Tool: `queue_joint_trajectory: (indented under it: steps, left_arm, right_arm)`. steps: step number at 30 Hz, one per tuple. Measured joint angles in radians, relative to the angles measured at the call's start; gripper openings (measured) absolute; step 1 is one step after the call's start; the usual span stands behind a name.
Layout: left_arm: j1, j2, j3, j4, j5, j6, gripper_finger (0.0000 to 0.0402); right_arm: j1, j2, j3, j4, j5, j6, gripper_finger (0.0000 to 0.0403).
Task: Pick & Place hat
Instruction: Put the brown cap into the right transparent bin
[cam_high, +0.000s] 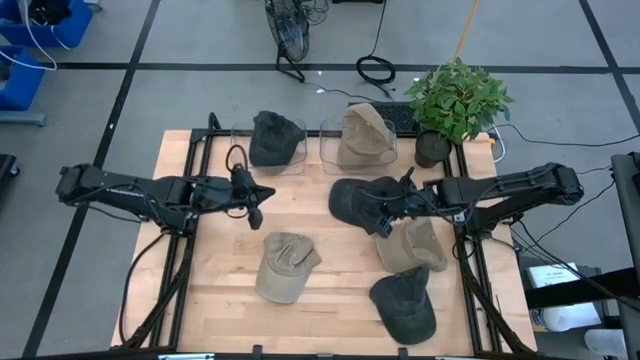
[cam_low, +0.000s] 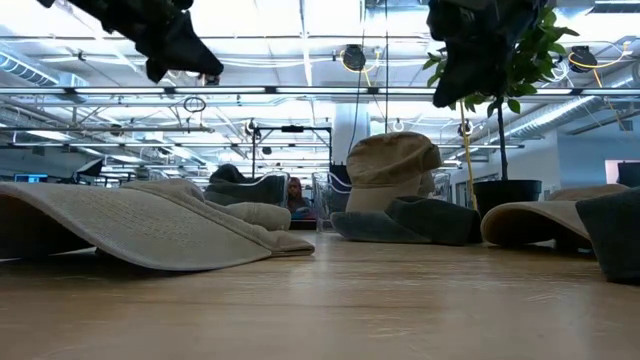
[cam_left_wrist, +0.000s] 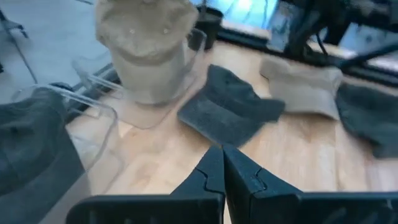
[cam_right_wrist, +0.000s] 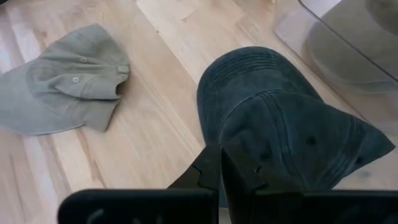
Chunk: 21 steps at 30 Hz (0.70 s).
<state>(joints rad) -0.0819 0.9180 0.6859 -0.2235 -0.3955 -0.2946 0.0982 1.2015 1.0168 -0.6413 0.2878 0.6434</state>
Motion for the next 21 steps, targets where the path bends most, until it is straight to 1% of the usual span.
queue_joint_trajectory:
  steps: [3,6,8,10,12,15,21]
  left_arm:
    - [-0.042,0.040,0.059,-0.093,-0.025,-0.017,0.0001]
    - [-0.088,0.098,0.127,-0.227,-0.051,-0.057,0.0001]
    - [-0.116,0.137,0.170,-0.303,-0.047,-0.085,0.0001]
    - [-0.136,0.173,0.206,-0.356,-0.015,-0.108,0.0001]
    - [-0.147,0.200,0.224,-0.385,0.033,-0.126,0.0007]
    - [-0.155,0.228,0.225,-0.387,0.077,-0.140,0.0027]
    - [-0.161,0.250,0.221,-0.388,0.081,-0.233,0.0077]
  right_arm:
    - [0.011,0.000,0.000,0.000,0.000,-0.001,0.0001]
    - [0.021,0.000,0.000,-0.001,0.000,-0.001,0.0002]
    - [0.028,0.000,0.000,-0.003,0.000,-0.002,0.0002]
    - [0.035,0.000,0.000,-0.007,0.000,-0.003,0.0001]
    - [0.042,0.000,0.000,-0.016,0.000,-0.003,0.0001]
    - [0.052,0.000,0.000,-0.039,0.000,-0.003,0.0001]
    - [0.076,0.000,0.000,-0.052,0.000,-0.002,0.0002]
